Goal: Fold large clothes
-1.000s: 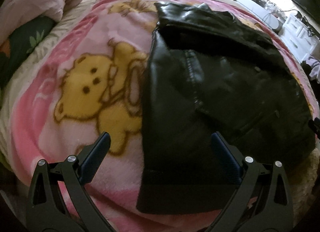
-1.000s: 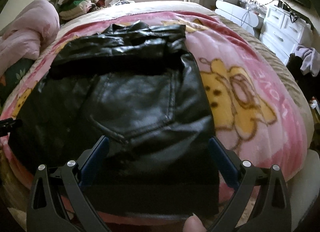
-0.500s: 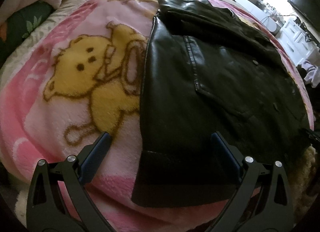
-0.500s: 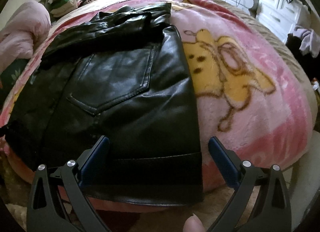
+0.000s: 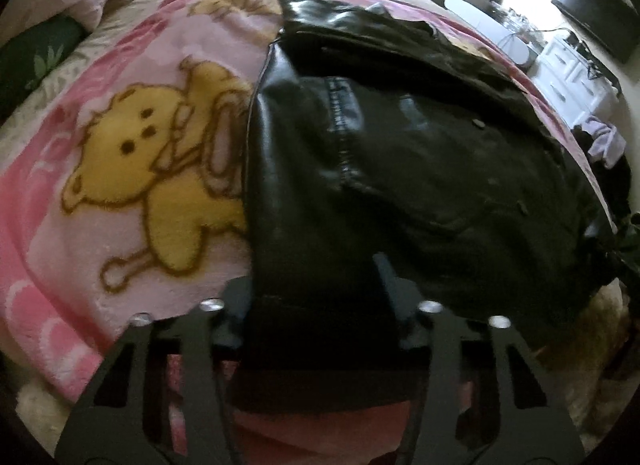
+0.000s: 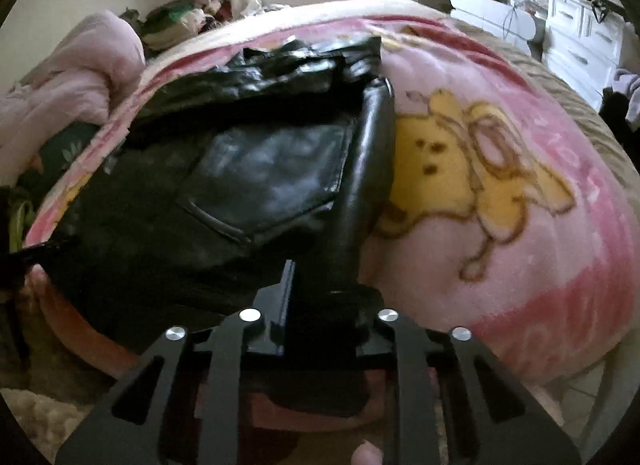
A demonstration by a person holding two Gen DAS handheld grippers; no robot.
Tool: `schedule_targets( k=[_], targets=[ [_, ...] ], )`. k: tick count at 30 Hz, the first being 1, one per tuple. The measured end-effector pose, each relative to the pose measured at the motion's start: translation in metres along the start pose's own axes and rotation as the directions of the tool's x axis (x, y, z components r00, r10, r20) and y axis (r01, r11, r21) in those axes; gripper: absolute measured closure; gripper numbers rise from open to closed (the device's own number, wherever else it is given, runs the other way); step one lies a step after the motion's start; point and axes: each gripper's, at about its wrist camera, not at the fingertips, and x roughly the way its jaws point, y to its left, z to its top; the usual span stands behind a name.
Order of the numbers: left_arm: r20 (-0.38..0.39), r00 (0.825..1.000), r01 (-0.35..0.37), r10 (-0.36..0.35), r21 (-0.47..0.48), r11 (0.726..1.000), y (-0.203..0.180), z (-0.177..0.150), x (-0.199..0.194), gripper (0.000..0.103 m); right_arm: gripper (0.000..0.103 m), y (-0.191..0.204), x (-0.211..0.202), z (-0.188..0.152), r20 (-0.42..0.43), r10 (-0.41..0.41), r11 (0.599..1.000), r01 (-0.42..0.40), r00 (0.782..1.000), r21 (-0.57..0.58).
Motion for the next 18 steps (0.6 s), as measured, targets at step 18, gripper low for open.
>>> schedule_targets(
  k=[18],
  targets=[
    [0.157, 0.968, 0.198, -0.195, -0.002, 0.980, -0.011, 0.062, -0.053, 0.097, 0.087, 0.001, -0.056, 0.064, 0.226, 0.181, 0.981, -0.191, 0.957, 0.023]
  ],
)
